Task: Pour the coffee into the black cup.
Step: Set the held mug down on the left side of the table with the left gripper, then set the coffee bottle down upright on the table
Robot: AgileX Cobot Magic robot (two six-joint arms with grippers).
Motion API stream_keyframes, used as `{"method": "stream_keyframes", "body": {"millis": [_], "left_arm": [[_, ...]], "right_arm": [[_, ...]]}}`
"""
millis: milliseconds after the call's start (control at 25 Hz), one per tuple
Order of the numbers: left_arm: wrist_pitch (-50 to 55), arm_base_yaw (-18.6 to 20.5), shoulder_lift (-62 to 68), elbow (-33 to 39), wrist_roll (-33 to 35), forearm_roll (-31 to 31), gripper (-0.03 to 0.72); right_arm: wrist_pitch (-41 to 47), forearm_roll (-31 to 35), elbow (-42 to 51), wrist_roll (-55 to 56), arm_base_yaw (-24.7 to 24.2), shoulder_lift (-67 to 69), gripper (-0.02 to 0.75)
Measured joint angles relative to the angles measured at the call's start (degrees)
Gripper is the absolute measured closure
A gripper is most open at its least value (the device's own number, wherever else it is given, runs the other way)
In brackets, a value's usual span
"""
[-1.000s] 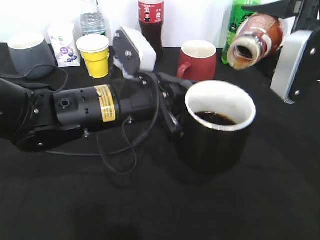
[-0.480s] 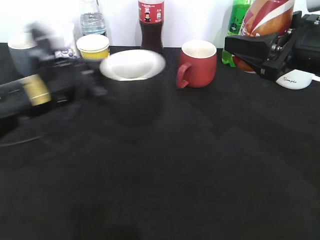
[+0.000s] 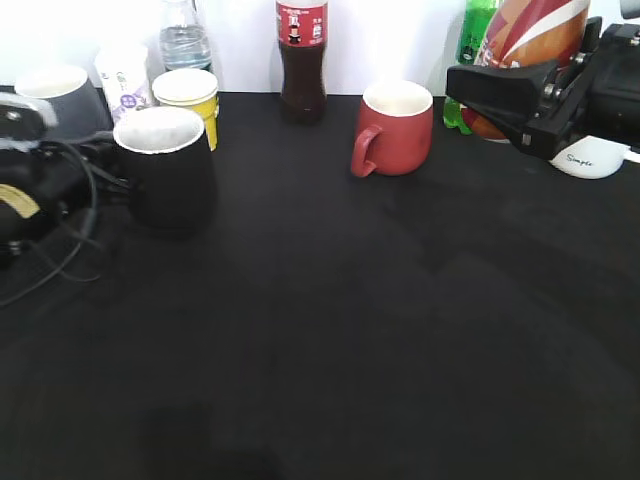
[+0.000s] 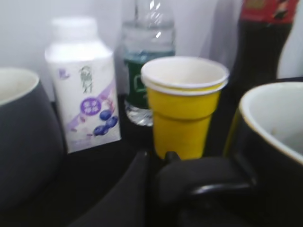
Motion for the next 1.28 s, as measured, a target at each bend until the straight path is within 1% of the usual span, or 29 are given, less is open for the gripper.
{"method": "stream_keyframes", "body": {"millis": [120, 320, 360, 400, 440, 480, 520, 720, 840, 920, 960, 1000, 1120, 1160, 1240, 1280], "left_arm": [[-0.1, 1.6, 4.4, -3.7, 0.1, -0.9, 0.633], [-1.9, 1.7, 6.5, -4.4, -0.1, -0.3, 0.629], [-2.2, 1.7, 6.5, -4.4, -0.3, -0.1, 0.606], [-2.4, 1.7, 6.5, -4.4, -0.4, 0.0, 0.552], [-2.7, 1.7, 6.5, -3.8, -0.4, -0.1, 0.505], [-3.6, 1.7, 6.5, -3.0, -0.5, -0.1, 0.474], [-3.9, 1.7, 6.4, -1.9, -0.5, -0.1, 0.459], [-4.5, 1.7, 1.7, 6.2, -0.7, -1.6, 0.449], [-4.3, 1.7, -3.8, 12.8, -0.7, -2.5, 0.449], [-4.2, 1.6, -9.1, 17.7, -0.7, -2.1, 0.449], [-4.1, 1.5, -13.7, 19.8, -0.7, 0.2, 0.449], [-3.8, 1.5, -16.4, 20.1, -0.7, 1.3, 0.449], [-1.3, 1.5, -23.6, 20.1, -0.7, 3.4, 0.449], [0.5, 1.5, -25.7, 20.1, -0.7, 4.4, 0.449], [3.0, 1.5, -28.1, 20.2, -0.7, 5.8, 0.449], [4.0, 1.5, -29.6, 20.2, -0.7, 7.0, 0.449]], "right_arm": [[0.0, 0.0, 0.0, 0.0, 0.0, 0.0, 0.211], [0.0, 0.0, 0.0, 0.1, 0.0, 0.0, 0.211], [-0.1, 0.0, 0.0, 0.1, 0.0, 0.0, 0.211], [-0.1, 0.0, 0.0, 0.1, 0.0, 0.0, 0.211], [-0.1, 0.0, 0.0, 0.1, 0.0, 0.0, 0.211], [-0.1, 0.0, 0.0, 0.2, 0.0, 0.0, 0.211], [-0.1, 0.0, 0.0, 0.2, 0.0, 0.0, 0.211], [-0.1, 0.5, 0.0, 0.2, 0.0, 0.0, 0.211], [1.1, 5.8, 0.0, 0.1, 0.0, 0.0, 0.211], [8.4, 11.8, 0.0, -3.3, 0.0, 0.0, 0.211], [13.2, 14.7, 0.0, -8.7, 0.0, 0.2, 0.211], [14.4, 16.1, 0.0, -11.7, 0.0, 0.8, 0.211], [14.8, 20.0, 0.0, -13.3, 0.0, 5.5, 0.211], [14.5, 23.2, 0.0, -15.0, 0.0, 9.9, 0.211], [11.2, 26.3, 0.0, -18.1, 0.0, 14.7, 0.211], [8.1, 28.9, 0.0, -20.1, 0.0, 17.8, 0.211]]}}
